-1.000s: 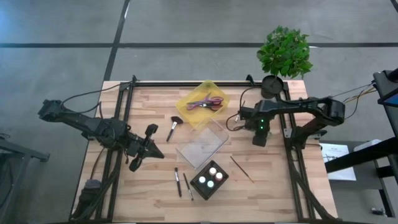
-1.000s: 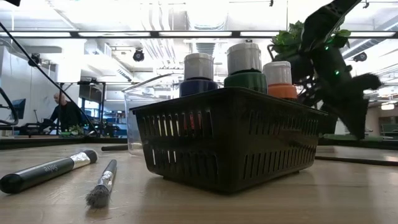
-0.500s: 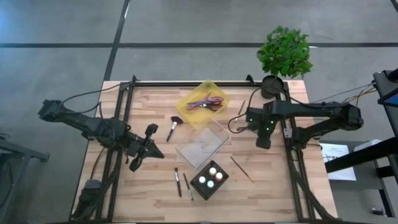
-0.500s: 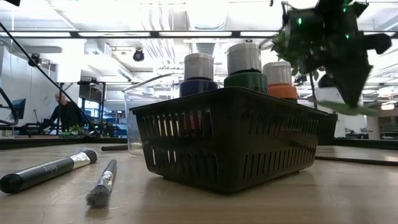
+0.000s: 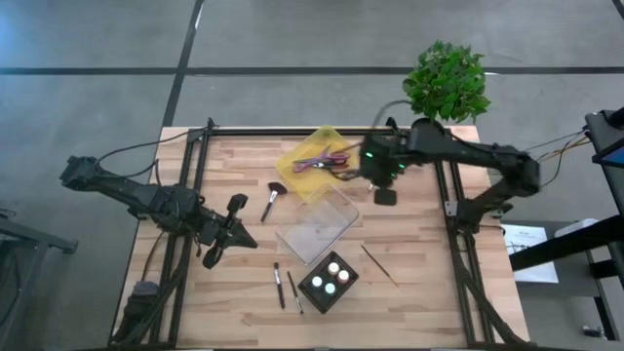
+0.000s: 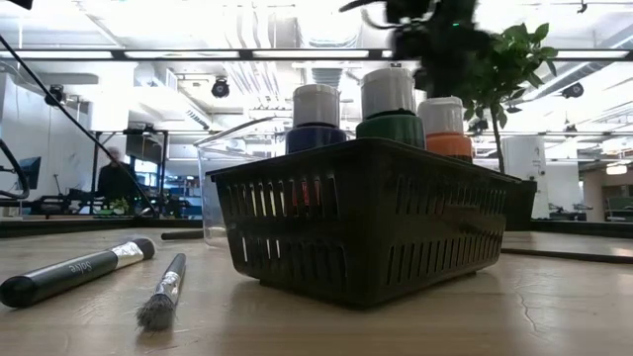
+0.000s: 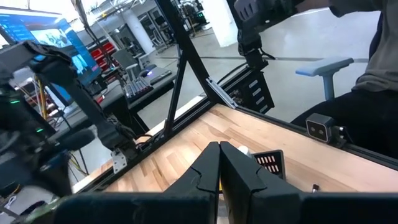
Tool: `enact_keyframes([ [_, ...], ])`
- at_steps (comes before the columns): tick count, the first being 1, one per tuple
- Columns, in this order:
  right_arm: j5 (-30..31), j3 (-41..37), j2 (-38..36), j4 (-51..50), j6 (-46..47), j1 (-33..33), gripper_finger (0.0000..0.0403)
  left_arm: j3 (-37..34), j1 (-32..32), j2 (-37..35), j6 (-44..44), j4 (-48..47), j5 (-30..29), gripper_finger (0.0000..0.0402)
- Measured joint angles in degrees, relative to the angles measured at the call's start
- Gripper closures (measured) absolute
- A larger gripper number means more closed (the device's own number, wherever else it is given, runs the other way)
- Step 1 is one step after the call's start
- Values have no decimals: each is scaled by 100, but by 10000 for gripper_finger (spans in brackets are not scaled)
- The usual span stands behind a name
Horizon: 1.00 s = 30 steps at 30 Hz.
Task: Pick & Place Paint Supplies
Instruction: Put the green scissors into the yellow transparent bin
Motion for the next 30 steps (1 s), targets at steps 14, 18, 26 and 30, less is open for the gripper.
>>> enact_keyframes([
  [14,-132,3185,2891,-485,-1660,-572,390,0,2,0,-49,-157,2,387],
  [18,-498,3645,3297,-514,-1827,-782,390,0,0,0,-37,-158,4,387],
  [26,-536,3653,3602,-546,-2020,-947,392,0,0,-2,-10,-266,4,387],
  [30,-537,3568,3600,-517,-2076,-969,392,0,1,-2,7,-264,4,387],
])
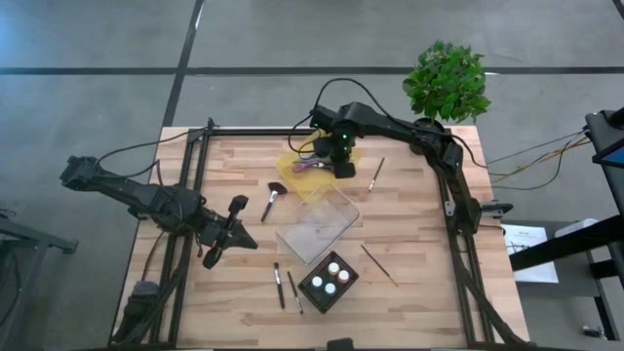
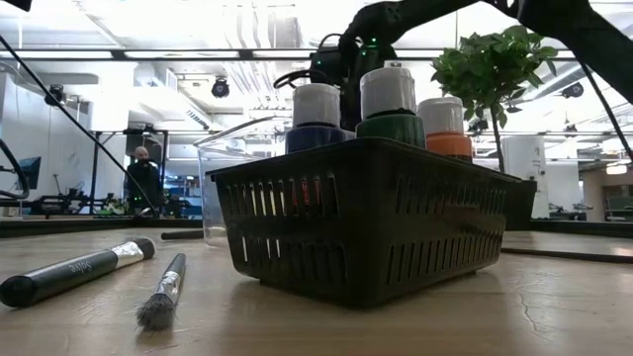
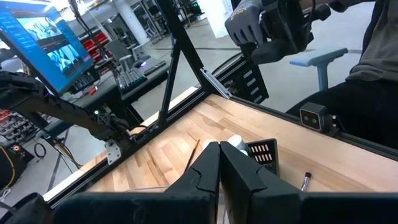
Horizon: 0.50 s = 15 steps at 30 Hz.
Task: Pick & Place Paint Supplies
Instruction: Put the green scissors into the yellow transparent bin
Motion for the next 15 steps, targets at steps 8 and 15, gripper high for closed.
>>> enact_keyframes([
  [8,-72,0,-24,99,-17,9,392,0,1,2,0,2,0,387],
  [15,-136,0,-31,110,-51,9,390,0,0,2,-2,2,0,387],
])
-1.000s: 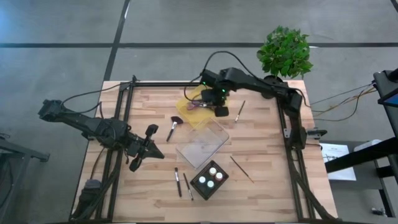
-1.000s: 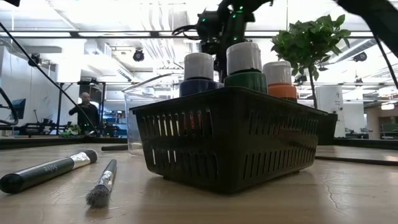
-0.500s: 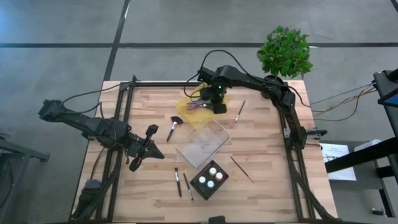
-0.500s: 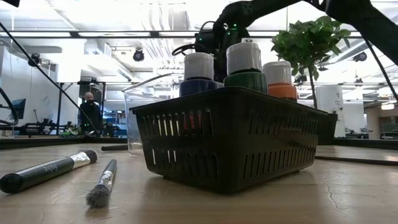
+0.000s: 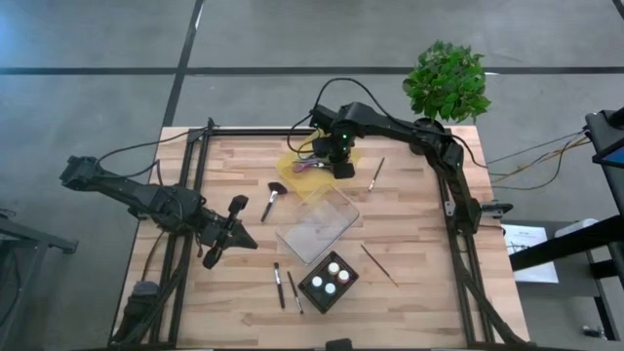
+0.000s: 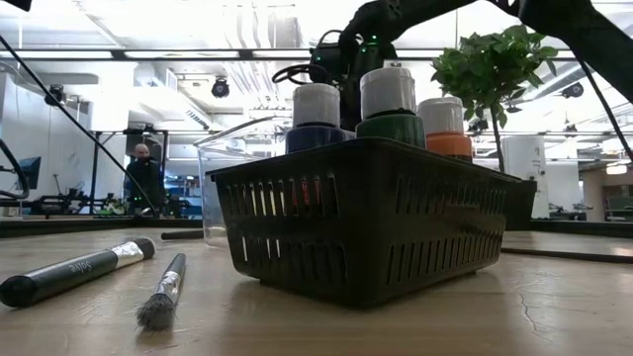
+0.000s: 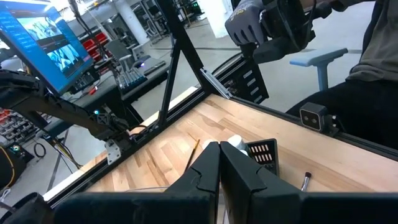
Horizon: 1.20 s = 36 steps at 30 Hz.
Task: Pick & Place Paint Supplies
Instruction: Put the green scissors into the yellow transparent bin, then put the highlighter brush into the transparent bin
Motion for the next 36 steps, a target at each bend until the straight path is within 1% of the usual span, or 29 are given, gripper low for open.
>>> enact_keyframes([
  [5,-2,0,-10,4,10,-2,374,0,0,0,0,0,0,387],
  [13,-2,0,-12,17,53,0,320,0,-1,0,0,2,0,387],
  [18,10,0,-24,-9,85,0,300,0,0,0,-1,0,0,387],
  [23,245,0,-133,-443,342,0,296,0,2,-2,-2,-9,0,387],
  [27,304,2,-200,-1189,854,24,296,0,-1,0,-2,-36,2,387],
  [31,317,-50,-336,-1787,1363,213,296,0,-1,0,-4,-42,1,387],
  [36,316,-298,-726,-1885,1889,547,296,0,-1,-2,-24,-42,2,387],
])
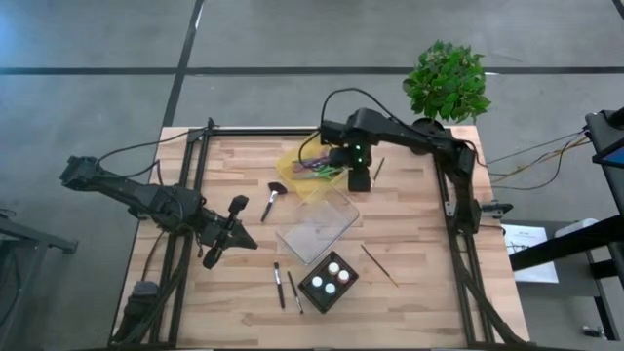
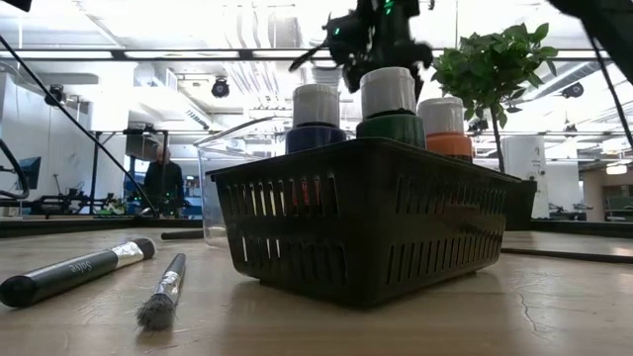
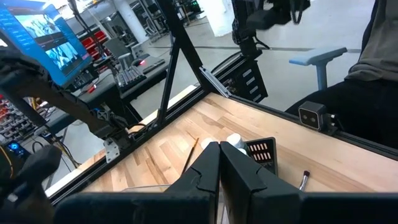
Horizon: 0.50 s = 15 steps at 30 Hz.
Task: Pick & Place Paint Supplies
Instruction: Put the highlighter brush into the transparent bin
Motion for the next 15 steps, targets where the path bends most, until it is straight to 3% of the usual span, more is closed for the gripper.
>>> enact_keyframes([
  [11,660,-1587,-1846,1432,2069,875,296,0,0,2,-40,-152,-20,387],
  [13,695,-1945,-2225,1714,2409,1099,296,0,0,6,-125,-156,-296,387],
  [15,775,-2275,-2576,1945,2647,1330,296,0,0,6,-358,-157,-969,387],
])
